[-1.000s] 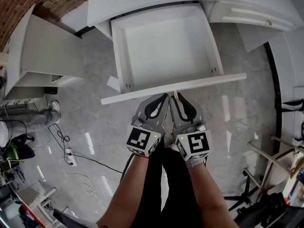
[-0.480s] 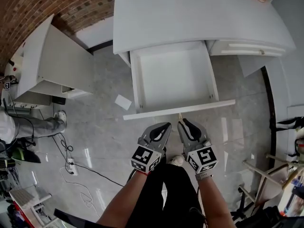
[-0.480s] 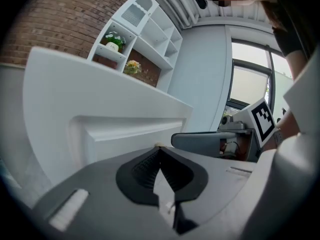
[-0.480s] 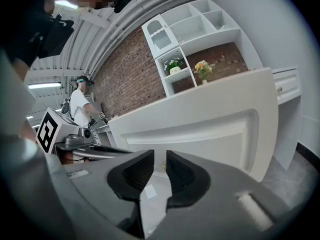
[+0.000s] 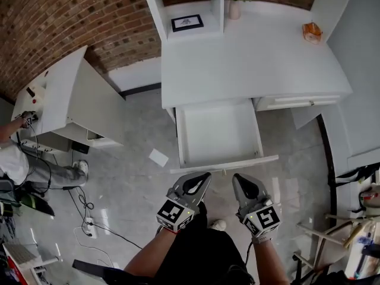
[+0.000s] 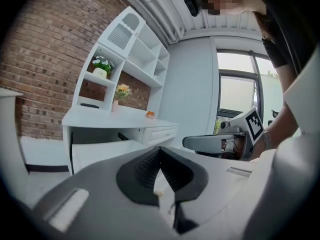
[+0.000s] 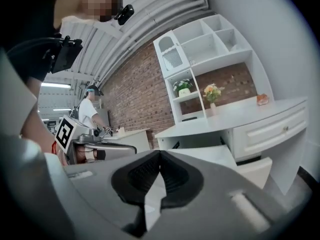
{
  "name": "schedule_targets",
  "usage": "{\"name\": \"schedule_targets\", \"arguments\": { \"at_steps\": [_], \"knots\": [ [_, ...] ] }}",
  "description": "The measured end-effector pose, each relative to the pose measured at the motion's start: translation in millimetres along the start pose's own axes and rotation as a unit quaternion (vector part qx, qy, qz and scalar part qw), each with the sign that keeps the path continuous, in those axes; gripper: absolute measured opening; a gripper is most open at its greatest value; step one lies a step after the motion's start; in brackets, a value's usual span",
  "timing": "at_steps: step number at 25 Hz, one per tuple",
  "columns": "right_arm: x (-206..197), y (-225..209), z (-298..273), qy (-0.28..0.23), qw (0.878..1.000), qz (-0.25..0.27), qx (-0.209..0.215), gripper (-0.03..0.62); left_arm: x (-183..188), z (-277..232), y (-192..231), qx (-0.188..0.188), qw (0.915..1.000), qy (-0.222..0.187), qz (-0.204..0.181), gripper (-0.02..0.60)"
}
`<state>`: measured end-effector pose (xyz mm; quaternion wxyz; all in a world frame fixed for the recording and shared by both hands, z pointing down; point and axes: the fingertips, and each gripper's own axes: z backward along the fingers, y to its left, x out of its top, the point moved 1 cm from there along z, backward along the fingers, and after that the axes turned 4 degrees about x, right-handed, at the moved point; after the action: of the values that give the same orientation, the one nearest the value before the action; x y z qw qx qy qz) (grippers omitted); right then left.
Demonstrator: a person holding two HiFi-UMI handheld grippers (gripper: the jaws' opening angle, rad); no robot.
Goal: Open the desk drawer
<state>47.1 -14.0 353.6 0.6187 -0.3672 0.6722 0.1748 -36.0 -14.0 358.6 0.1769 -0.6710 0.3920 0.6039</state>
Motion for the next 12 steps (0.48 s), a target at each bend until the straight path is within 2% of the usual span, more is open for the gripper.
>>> {"name": "schedule_targets", "arguments": {
  "at_steps": [5, 12],
  "knots": [
    [50, 1, 7, -0.024, 1.000, 0.007, -0.015, 0.003, 49, 5, 9, -0.005, 0.9992, -0.020, -0.034, 0.002],
    [99, 13, 36, -0.035, 0.999, -0.006, -0.026, 0.002, 106, 32, 1, 0.000, 0.9985, -0.042, -0.034, 0.002]
  ]
}}
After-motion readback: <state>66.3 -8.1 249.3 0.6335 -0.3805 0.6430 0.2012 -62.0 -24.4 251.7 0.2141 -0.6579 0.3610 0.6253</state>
